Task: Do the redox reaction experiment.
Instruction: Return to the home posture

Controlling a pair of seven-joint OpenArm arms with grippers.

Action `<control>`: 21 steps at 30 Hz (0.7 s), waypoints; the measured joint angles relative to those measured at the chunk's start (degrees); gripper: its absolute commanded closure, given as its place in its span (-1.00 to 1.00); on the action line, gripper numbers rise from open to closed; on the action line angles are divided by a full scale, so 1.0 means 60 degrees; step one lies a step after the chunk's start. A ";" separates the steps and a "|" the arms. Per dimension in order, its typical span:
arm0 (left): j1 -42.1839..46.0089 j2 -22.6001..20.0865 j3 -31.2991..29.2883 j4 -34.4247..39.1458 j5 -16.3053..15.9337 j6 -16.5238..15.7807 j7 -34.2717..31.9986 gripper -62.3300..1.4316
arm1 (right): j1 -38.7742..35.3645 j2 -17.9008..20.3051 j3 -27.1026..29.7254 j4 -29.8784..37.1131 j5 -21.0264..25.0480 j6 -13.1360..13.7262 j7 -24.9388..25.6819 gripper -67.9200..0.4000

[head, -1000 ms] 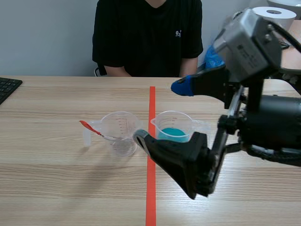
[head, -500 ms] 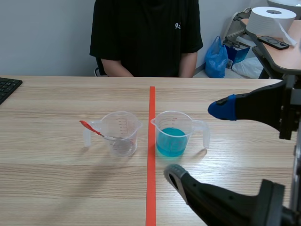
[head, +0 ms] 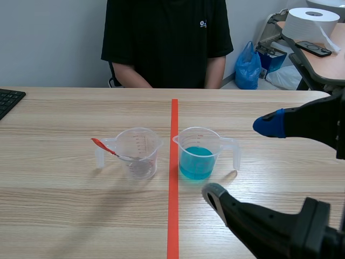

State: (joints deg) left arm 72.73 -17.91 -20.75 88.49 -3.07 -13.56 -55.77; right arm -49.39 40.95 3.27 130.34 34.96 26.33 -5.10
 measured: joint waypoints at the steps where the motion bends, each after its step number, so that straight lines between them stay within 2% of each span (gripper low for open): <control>1: -0.0178 0.0069 0.0000 0.0004 0.0000 -0.0007 -0.0047 -1.00 | 0.0000 0.0000 0.0000 0.0000 0.0000 0.0000 -0.0091 -1.00; 7: -0.0903 0.0288 0.0000 0.0004 0.0044 -0.0036 -0.0437 -1.00 | 0.0000 0.0004 0.0000 0.0000 -0.0004 0.0000 -0.0302 -1.00; 11: -0.0998 0.0288 0.0000 0.0004 0.0426 -0.0044 -0.0576 -1.00 | 0.0000 0.0004 0.0000 0.0000 -0.0109 0.0000 -0.0310 -1.00; 13: -0.1045 0.0288 0.0000 0.0004 0.0572 -0.0259 -0.0543 -1.00 | 0.0000 0.0004 0.0000 0.0000 -0.0109 0.0000 -0.0331 -1.00; 21: -0.1118 0.0288 0.0000 0.0004 0.0576 -0.0251 -0.0455 -1.00 | 0.0000 0.0004 0.0000 0.0000 -0.0109 0.0000 -0.0346 -1.00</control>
State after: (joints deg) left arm 66.02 -16.19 -20.75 88.51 0.38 -15.07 -58.50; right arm -49.39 40.97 3.27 130.34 34.30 26.33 -7.18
